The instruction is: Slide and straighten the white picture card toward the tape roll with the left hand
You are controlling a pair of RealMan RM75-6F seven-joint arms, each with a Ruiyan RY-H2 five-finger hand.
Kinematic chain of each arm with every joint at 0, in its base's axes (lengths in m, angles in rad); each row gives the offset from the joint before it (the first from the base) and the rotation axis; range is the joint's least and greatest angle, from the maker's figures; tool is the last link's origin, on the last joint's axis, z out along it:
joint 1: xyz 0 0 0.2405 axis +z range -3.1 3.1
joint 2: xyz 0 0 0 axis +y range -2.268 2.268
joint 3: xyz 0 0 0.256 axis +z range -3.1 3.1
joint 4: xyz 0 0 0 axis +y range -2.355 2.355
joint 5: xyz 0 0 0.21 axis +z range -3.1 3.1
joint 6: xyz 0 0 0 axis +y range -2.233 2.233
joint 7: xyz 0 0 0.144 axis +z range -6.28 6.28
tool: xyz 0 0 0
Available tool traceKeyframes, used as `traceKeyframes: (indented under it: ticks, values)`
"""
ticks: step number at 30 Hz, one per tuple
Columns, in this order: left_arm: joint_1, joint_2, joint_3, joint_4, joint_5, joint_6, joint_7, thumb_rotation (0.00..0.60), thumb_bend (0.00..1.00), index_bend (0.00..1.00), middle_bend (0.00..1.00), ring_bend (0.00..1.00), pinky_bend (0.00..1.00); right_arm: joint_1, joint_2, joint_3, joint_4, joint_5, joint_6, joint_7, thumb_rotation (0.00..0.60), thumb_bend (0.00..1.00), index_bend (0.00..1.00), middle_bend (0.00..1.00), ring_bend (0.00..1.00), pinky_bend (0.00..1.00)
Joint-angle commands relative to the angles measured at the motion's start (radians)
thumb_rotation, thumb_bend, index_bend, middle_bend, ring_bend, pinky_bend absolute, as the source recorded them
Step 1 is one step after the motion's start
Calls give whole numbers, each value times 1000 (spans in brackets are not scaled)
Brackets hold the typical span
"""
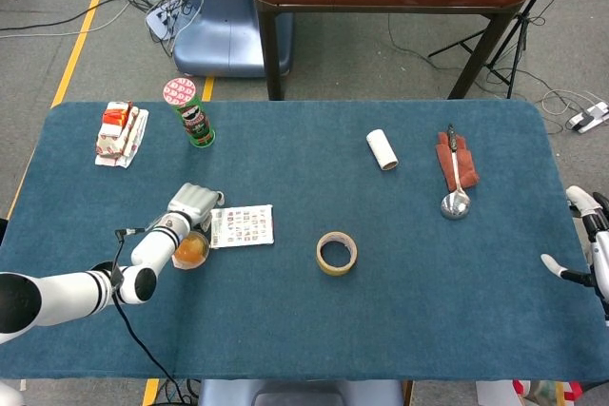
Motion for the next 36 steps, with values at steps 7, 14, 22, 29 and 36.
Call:
traceKeyframes:
  ticks: [7,14,22,29,36]
  values:
    - [-39,-11,19,15,-59,-45,9,600,711,317,1000,1000,1000,1,1,2,4,5,-4,7,600,131,111,125,7,196]
    - [-68,-23,41,19,-102,-50,17,600,711,328,1000,1000,1000,1,3,4,6,9,-6,13,600,131,111,124,8,196]
    - [-84,-12,34,-23,-87,-40,4,600,712,374,1000,1000,1000,1,4,5,7,9,-6,17,600,131,111,125,7,196]
    - [-95,5,20,-75,-55,-40,-13,600,711,390,1000,1000,1000,1,4,6,8,9,-6,18,600,131,111,125,7,196]
    - [-104,20,11,-132,-10,-17,-20,600,712,416,1000,1000,1000,-1,6,7,6,7,1,22,600,131,111,125,7,196]
